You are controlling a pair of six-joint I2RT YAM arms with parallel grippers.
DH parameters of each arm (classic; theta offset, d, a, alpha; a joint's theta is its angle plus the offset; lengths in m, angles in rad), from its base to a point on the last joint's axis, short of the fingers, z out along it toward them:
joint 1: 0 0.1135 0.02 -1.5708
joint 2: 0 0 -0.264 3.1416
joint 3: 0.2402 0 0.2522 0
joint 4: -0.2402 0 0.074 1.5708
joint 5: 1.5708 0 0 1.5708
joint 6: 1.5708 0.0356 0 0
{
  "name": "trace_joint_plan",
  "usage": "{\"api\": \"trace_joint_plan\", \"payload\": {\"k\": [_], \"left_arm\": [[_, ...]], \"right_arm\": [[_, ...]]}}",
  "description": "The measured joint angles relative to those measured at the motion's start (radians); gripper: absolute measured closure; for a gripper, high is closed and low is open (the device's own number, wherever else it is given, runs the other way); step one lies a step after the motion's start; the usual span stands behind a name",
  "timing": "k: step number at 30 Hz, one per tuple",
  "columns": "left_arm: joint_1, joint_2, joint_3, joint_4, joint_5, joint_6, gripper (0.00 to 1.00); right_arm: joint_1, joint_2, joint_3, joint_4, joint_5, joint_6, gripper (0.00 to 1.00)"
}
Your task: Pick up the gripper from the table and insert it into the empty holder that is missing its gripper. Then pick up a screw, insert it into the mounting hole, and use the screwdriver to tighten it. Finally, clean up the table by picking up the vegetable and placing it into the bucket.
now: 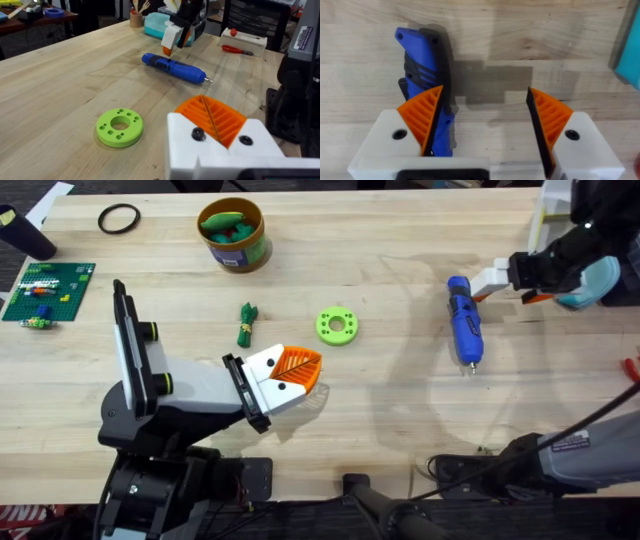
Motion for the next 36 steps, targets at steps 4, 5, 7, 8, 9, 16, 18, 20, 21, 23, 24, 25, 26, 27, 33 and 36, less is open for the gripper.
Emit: {"api": "trace_joint_plan", "payload": {"k": [4,5,7,8,9,16,18,20,21,23,24,25,26,27,33,36], "left_arm": [[0.0,0.0,0.0,0.002,-0.001,-0.002,0.99],[0.0,0.0,0.0,0.002,-0.001,-0.002,0.99],[0.0,0.0,0.0,0.002,-0.001,-0.002,0.99],[0.0,0.0,0.0,0.002,-0.001,-0.002,0.99],[0.0,0.0,0.0,0.002,-0.001,-0.002,0.99],[0.0,0.0,0.0,0.002,-0.001,-0.003,0.99],[0.0,0.0,0.0,0.002,-0.001,-0.005,0.99],[0.0,0.0,0.0,0.002,-0.001,-0.005,0.99],[0.0,0.0,0.0,0.002,-0.001,-0.005,0.99],[0.0,0.0,0.0,0.002,-0.001,-0.005,0.99],[0.0,0.0,0.0,0.002,-0.001,-0.005,0.99],[0.0,0.0,0.0,0.002,-0.001,-0.005,0.99],[0.0,0.0,0.0,0.002,-0.001,-0.005,0.99],[0.0,0.0,0.0,0.002,-0.001,-0.005,0.99],[0.0,0.0,0.0,0.002,-0.001,-0.005,0.99],[0.0,0.0,0.0,0.002,-0.001,-0.005,0.99]], "right_arm": [[0.0,0.014,0.0,-0.01,-0.001,0.004,0.003],[0.0,0.015,0.0,-0.011,-0.001,0.007,0.003],[0.0,0.016,0.0,-0.014,-0.001,0.012,0.003],[0.0,0.016,0.0,-0.017,-0.001,0.012,0.003],[0.0,0.016,0.0,-0.019,-0.001,0.012,0.003],[0.0,-0.024,0.0,-0.078,-0.001,0.012,0.003],[0.0,-0.049,0.005,-0.107,-0.001,0.012,0.003],[0.001,-0.073,0.01,-0.122,-0.001,0.012,0.003],[0.004,-0.086,0.013,-0.124,-0.001,0.012,0.003],[0.013,-0.117,0.016,-0.127,-0.001,0.012,0.003],[0.022,-0.136,0.017,-0.13,-0.001,0.011,0.003],[0.033,-0.152,0.017,-0.132,-0.001,0.012,0.003],[0.045,-0.168,0.018,-0.134,-0.003,0.012,0.003],[0.058,-0.183,0.02,-0.134,-0.007,0.012,0.003],[0.13,-0.203,0.027,-0.128,-0.087,0.012,0.003],[0.15,-0.201,0.027,-0.12,-0.128,0.013,0.003]]}}
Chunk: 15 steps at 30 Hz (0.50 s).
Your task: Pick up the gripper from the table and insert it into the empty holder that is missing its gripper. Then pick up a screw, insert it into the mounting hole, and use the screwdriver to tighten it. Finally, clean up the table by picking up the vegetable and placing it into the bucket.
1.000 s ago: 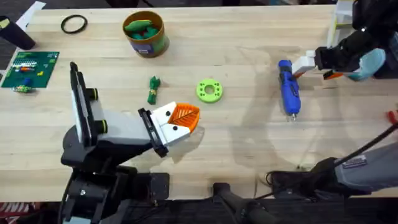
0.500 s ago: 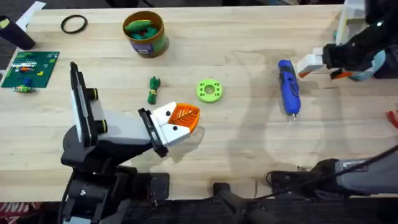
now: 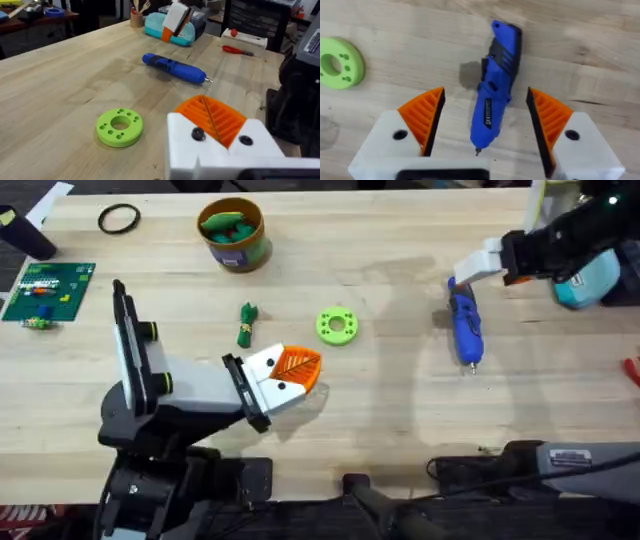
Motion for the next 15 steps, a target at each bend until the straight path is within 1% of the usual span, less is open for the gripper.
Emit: {"api": "trace_joint_plan", "payload": {"k": [5,15], "left_arm": [[0.0,0.0,0.0,0.0,0.0,0.0,0.99],[0.0,0.0,0.0,0.0,0.0,0.0,0.99]], "right_arm": [[0.006,0.017,0.0,-0.008,-0.023,0.012,0.003],[0.016,0.101,0.0,-0.009,0.017,0.053,0.004]]}}
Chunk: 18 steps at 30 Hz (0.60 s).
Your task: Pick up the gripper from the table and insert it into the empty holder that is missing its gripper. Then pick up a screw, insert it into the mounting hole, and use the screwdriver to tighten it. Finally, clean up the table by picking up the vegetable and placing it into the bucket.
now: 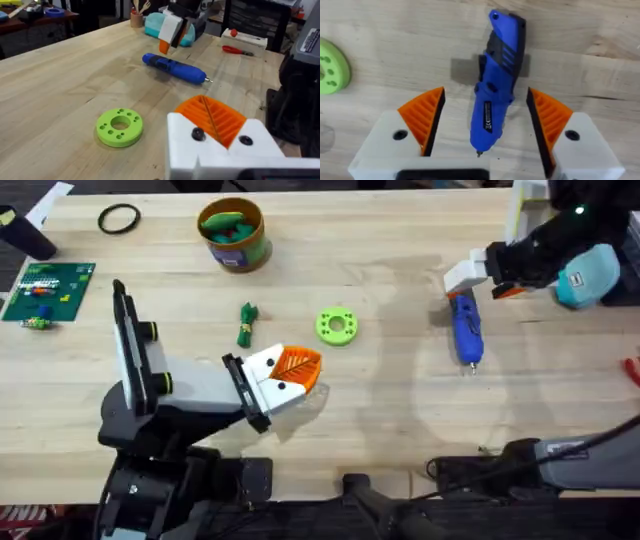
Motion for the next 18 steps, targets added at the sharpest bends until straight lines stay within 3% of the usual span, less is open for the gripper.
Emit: {"api": "trace_joint_plan", "payload": {"k": [18], "left_arm": [[0.0,0.0,0.0,0.0,0.0,0.0,0.99]], "right_arm": [[0.014,0.14,0.0,0.068,0.061,0.032,0.004]]}}
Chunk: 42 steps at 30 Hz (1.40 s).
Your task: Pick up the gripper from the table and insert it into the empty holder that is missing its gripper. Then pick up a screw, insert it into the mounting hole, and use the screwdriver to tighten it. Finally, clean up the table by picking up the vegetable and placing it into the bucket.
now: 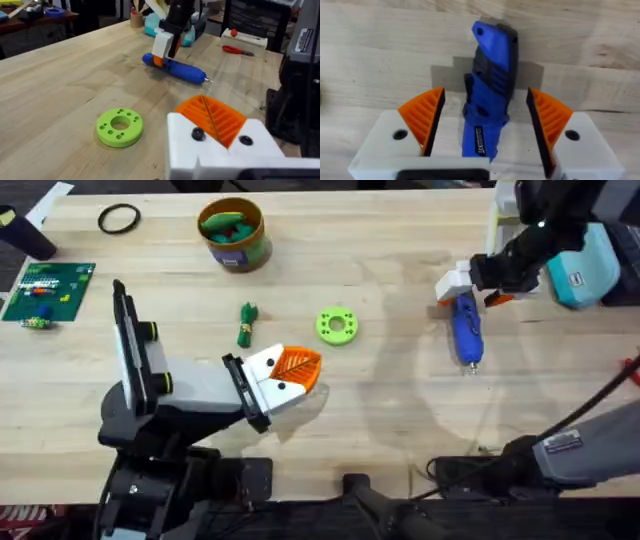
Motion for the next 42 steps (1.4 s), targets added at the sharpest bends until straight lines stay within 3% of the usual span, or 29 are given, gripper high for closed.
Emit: {"api": "trace_joint_plan", "payload": {"k": [10,18,42], "left_arm": [[0.0,0.0,0.0,0.0,0.0,0.0,0.99],[0.0,0.0,0.0,0.0,0.0,0.0,0.99],[0.0,0.0,0.0,0.0,0.0,0.0,0.99]], "right_arm": [[0.025,0.011,-0.039,0.106,0.027,0.034,0.004],[0.026,0.011,-0.058,0.104,0.083,0.057,0.004],[0.034,0.011,-0.108,0.156,0.086,0.084,0.027]]}}
